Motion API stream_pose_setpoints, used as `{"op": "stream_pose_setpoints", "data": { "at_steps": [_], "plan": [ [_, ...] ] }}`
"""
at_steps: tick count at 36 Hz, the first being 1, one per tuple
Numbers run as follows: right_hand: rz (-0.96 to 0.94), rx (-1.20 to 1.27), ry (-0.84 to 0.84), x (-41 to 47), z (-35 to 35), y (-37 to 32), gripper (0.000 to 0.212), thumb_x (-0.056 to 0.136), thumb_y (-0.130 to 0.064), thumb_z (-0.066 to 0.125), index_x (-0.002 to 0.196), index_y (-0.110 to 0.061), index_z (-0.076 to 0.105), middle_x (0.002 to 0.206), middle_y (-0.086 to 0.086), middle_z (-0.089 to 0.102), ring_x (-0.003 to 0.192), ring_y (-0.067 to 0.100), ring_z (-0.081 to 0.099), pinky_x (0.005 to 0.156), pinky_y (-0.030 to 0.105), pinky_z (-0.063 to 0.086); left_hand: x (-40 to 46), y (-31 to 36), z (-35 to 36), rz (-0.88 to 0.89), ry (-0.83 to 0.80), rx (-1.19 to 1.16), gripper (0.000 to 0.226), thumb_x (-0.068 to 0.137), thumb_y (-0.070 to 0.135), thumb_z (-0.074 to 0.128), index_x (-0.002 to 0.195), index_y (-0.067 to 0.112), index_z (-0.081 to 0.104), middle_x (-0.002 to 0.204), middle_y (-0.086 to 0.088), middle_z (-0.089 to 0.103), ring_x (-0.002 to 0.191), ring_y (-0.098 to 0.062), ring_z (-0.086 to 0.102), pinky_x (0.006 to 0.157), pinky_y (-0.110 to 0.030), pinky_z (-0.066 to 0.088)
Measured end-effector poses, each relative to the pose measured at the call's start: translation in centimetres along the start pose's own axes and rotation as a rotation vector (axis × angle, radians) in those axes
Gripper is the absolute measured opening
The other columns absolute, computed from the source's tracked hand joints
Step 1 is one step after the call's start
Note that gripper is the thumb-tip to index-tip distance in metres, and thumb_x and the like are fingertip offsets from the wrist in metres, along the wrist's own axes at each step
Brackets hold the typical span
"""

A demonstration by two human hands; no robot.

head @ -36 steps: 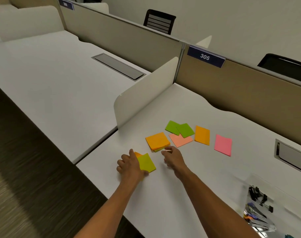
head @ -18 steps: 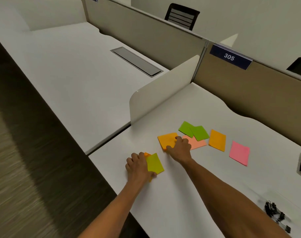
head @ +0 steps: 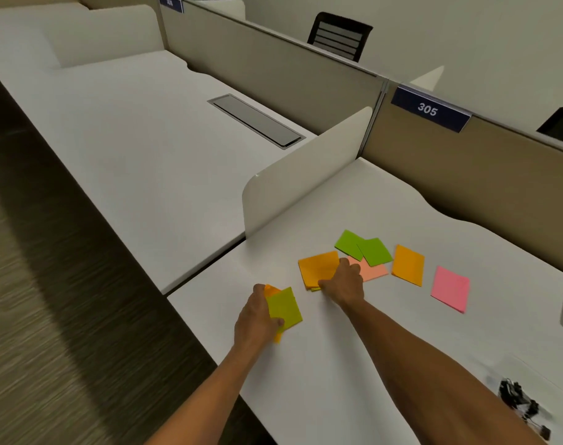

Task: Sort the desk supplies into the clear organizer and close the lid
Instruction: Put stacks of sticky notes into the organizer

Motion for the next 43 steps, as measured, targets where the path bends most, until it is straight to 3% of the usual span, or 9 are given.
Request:
{"op": "stream_pose_setpoints", "data": {
  "at_steps": [6, 13, 17, 21, 25, 31, 35, 40, 43],
  "plan": [
    [-0.012, 0.065, 0.02, -0.8, -0.3, 0.9, 0.053, 0.083, -0.031, 0.065, 0.13, -0.016, 0.048, 0.126, 0.01, 0.057, 0.116, 0.032, 0.055, 0.087, 0.041, 0.047, 0.2, -0.3, -0.8, -0.042, 0.044, -0.17, 0.055, 0.08, 0.021, 0.074, 0.122, 0.022, 0.038, 0.113, -0.006, 0.057, 0.089, -0.024, 0.056, 0.07, -0.034, 0.049],
    [-0.061, 0.37, 0.042, -1.8, -0.5, 1.8, 0.025, 0.092, -0.029, 0.064, 0.102, -0.008, 0.058, 0.099, 0.011, 0.063, 0.093, 0.029, 0.059, 0.078, 0.039, 0.046, -0.1, -0.8, -1.0, -0.05, 0.111, -0.312, 0.048, 0.082, 0.018, 0.074, 0.117, 0.022, 0.042, 0.11, -0.003, 0.058, 0.098, -0.028, 0.059, 0.079, -0.038, 0.05],
    [-0.05, 0.517, 0.035, -3.2, -0.9, 2.5, 0.02, 0.093, -0.03, 0.064, 0.101, -0.013, 0.056, 0.099, 0.009, 0.063, 0.09, 0.025, 0.058, 0.076, 0.036, 0.046, -0.5, -0.4, -0.8, -0.048, 0.104, -0.37, 0.047, 0.081, 0.018, 0.076, 0.117, 0.023, 0.045, 0.105, 0.001, 0.054, 0.098, -0.025, 0.058, 0.081, -0.037, 0.051],
    [-0.03, 0.648, 0.045, -3.8, -1.1, 3.8, 0.03, 0.09, -0.035, 0.065, 0.115, -0.019, 0.06, 0.106, 0.004, 0.067, 0.096, 0.027, 0.065, 0.086, 0.049, 0.055, -1.1, -0.2, -0.4, -0.045, 0.111, -0.447, 0.041, 0.08, 0.018, 0.077, 0.112, 0.024, 0.053, 0.106, -0.001, 0.059, 0.099, -0.023, 0.059, 0.082, -0.037, 0.052],
    [-0.039, 0.793, 0.046, -5.6, -2.5, 4.3, 0.013, 0.095, -0.027, 0.063, 0.103, -0.016, 0.065, 0.1, 0.007, 0.071, 0.087, 0.023, 0.069, 0.071, 0.041, 0.055, -1.7, 0.4, 0.3, -0.071, 0.1, -0.569, 0.034, 0.079, 0.02, 0.076, 0.109, 0.025, 0.06, 0.106, -0.003, 0.066, 0.095, -0.02, 0.063, 0.081, -0.041, 0.056],
    [0.03, 0.991, 0.026, -7.5, -3.5, 6.2, 0.01, 0.098, -0.029, 0.059, 0.102, -0.021, 0.064, 0.099, 0.003, 0.068, 0.089, 0.021, 0.067, 0.077, 0.041, 0.057, -2.8, 1.4, 2.1, -0.127, 0.036, -0.783, 0.026, 0.086, 0.018, 0.071, 0.111, 0.019, 0.064, 0.108, -0.006, 0.069, 0.094, -0.022, 0.067, 0.075, -0.043, 0.06],
    [0.034, 1.059, 0.027, -9.0, -4.3, 8.0, 0.018, 0.099, -0.03, 0.058, 0.113, -0.019, 0.063, 0.105, 0.004, 0.068, 0.092, 0.021, 0.067, 0.079, 0.042, 0.057, -4.0, 3.2, 3.3, -0.155, -0.019, -0.907, 0.026, 0.094, 0.019, 0.062, 0.119, 0.011, 0.062, 0.109, -0.007, 0.065, 0.098, -0.024, 0.064, 0.072, -0.04, 0.06],
    [0.04, 1.111, 0.033, -10.6, -5.9, 10.4, 0.015, 0.1, -0.03, 0.056, 0.112, -0.023, 0.061, 0.11, 0.001, 0.068, 0.096, 0.02, 0.069, 0.081, 0.042, 0.057, -4.9, 4.8, 5.2, -0.153, -0.04, -0.892, 0.022, 0.1, 0.033, 0.049, 0.116, 0.021, 0.058, 0.113, -0.004, 0.062, 0.103, -0.023, 0.06, 0.087, -0.048, 0.056],
    [0.061, 1.152, 0.046, -11.7, -6.9, 12.1, 0.019, 0.102, -0.029, 0.052, 0.117, -0.02, 0.059, 0.113, 0.001, 0.067, 0.098, 0.021, 0.069, 0.081, 0.042, 0.057, -5.7, 6.0, 6.6, -0.205, -0.054, -0.929, 0.018, 0.102, 0.033, 0.043, 0.115, 0.024, 0.052, 0.113, -0.004, 0.058, 0.105, -0.025, 0.059, 0.083, -0.041, 0.055]
  ]
}}
Point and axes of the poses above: each hand's wrist, its own x-axis towards the middle knuckle, its own z-axis out of the palm, y = z × x, the point moved 3 cm from there along x, towards the middle knuckle
